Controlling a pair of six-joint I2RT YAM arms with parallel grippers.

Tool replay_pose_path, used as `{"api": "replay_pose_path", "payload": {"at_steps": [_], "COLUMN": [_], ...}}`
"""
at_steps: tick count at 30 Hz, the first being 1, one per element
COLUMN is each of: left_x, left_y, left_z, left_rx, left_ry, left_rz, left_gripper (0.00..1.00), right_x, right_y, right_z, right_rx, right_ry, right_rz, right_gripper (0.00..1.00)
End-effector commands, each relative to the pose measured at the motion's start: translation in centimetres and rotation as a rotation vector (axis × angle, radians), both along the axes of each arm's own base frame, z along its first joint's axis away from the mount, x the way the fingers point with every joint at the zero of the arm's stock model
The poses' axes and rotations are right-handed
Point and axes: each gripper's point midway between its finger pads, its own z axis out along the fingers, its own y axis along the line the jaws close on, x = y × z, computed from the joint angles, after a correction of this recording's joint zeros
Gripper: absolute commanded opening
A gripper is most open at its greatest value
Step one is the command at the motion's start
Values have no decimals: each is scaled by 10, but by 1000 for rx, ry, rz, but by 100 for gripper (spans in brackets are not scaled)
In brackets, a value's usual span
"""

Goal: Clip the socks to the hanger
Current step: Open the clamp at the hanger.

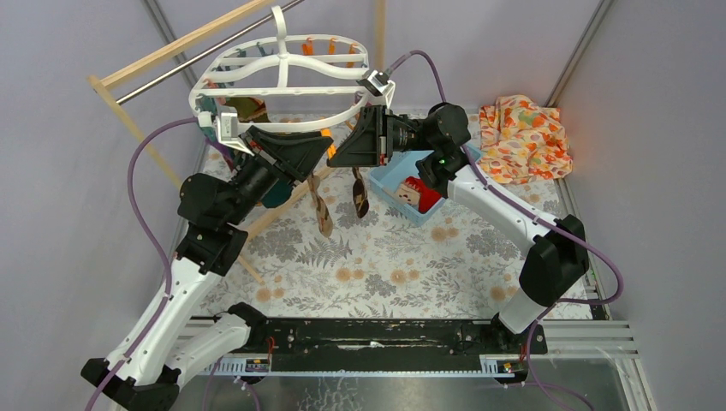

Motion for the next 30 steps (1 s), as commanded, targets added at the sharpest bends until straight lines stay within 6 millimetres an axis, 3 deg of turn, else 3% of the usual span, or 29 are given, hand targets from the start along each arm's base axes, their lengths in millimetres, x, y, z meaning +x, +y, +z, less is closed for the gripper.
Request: {"api": "replay_pose_path", "payload": {"at_steps": [1,7,15,26,30], "left_x": [-11,-14,-16,-6,1], "left_y": [2,5,8,11,15], "left_z": [19,19,15,9,2], "left_rx": [-32,-25,-10,12,34], "left_ry": [-85,-91,-90,-49,-8], "left_rz": [-18,-7,11,53,97], "left_gripper": [0,0,0,0,0], "right_x": [-15,-11,-2,-17,-19], "right_y": [-4,-1,2,-13,-21], "right_z": [-1,-5,-9,4,-4], "right_rx": [-1,-6,-28,-10,-69], "right_ry": [-41,-41,-58,-92,-125], "right_rz": [56,37,-35,-53,-136], "right_gripper": [0,32,42,51,51]}}
